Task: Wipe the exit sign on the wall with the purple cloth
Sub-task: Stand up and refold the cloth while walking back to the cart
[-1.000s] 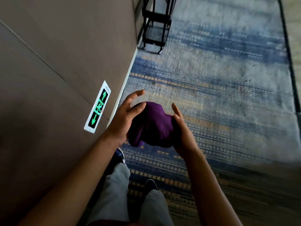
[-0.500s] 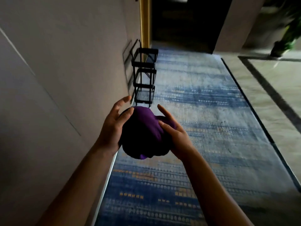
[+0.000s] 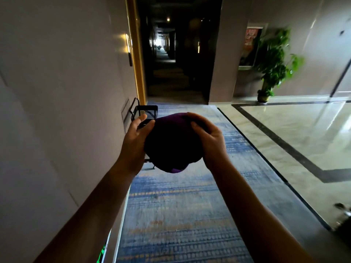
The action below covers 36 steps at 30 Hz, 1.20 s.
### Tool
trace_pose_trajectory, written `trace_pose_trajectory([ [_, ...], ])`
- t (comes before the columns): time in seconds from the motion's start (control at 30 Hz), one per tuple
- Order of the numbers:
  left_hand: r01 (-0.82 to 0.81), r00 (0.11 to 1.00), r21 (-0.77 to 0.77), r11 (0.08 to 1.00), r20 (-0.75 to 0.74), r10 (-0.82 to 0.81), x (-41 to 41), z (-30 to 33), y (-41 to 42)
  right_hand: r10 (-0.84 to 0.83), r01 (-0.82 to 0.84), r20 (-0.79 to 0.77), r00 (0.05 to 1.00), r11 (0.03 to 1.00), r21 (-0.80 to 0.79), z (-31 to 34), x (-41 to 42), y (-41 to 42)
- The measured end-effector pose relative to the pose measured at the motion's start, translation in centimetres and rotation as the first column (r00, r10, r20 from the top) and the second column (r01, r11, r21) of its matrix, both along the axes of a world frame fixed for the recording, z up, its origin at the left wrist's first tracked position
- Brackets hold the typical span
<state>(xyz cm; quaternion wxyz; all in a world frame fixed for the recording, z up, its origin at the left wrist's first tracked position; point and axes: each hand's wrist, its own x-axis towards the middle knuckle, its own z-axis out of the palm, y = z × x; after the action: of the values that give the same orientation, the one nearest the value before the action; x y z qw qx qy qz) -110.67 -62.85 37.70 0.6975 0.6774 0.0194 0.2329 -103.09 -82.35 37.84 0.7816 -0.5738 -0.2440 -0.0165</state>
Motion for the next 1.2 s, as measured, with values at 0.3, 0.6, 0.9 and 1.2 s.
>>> trace_pose_trajectory([
  [0.3,0.278,0.960,-0.032,0.960,-0.028,-0.279,4.2,-1.3,-4.0,-0.158,0.170,-0.101,0.982,0.978,0.123,0.4,1.4,-3.4],
  [0.6,0.224,0.973,0.059,0.973,0.048,-0.226,13.7,-0.4,-8.0,-0.100,0.134,-0.179,0.979,0.973,0.187,-1.5,10.0,-7.6],
  [0.9,0.176,0.984,0.110,0.978,-0.012,-0.176,22.9,-1.9,-8.8,-0.084,0.086,-0.206,0.975,0.996,-0.002,-5.7,18.8,-10.0],
  [1.2,0.194,0.978,0.226,0.955,-0.122,-0.170,31.7,-5.6,-4.5,-0.166,0.137,-0.053,0.985,0.926,-0.351,-7.3,25.9,-9.5],
])
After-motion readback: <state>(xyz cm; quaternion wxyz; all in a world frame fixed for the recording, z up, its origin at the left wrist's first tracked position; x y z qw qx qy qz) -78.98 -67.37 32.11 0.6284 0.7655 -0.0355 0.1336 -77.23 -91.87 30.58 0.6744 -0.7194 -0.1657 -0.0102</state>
